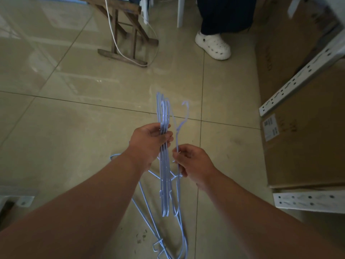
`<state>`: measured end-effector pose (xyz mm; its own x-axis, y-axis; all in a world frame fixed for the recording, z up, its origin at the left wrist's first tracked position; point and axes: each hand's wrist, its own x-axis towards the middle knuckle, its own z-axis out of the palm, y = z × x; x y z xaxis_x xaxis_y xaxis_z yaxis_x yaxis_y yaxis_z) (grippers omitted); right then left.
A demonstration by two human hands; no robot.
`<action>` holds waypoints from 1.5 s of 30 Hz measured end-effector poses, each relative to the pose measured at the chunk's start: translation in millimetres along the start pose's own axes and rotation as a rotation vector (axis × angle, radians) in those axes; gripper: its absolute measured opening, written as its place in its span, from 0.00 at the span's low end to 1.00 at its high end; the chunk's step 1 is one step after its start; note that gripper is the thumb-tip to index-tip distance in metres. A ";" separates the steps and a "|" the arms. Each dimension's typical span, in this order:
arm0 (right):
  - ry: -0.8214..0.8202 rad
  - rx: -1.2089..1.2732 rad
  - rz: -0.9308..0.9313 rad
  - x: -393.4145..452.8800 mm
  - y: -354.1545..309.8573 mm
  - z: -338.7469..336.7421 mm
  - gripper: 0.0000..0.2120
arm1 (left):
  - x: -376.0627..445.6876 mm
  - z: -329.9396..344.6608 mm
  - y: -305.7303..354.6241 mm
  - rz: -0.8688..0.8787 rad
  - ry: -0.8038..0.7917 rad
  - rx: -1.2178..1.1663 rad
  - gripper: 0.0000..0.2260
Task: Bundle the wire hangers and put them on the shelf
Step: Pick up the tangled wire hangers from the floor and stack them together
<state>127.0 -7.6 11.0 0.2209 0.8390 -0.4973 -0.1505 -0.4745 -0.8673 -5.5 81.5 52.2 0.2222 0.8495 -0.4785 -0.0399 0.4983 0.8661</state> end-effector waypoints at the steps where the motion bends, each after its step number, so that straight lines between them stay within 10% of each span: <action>1: -0.004 0.007 -0.011 -1.5 -3.2 2.1 0.03 | -1.0 2.5 0.0 0.002 -0.006 0.004 0.10; 45: -0.106 0.061 -0.008 -9.3 -7.0 -3.9 0.09 | -4.7 -10.3 0.2 -0.146 -0.149 -0.151 0.14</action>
<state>129.7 -13.1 21.6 0.1197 0.8676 -0.4827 -0.2078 -0.4535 -0.8667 -16.6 79.4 53.1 0.3767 0.7373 -0.5608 -0.1390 0.6435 0.7527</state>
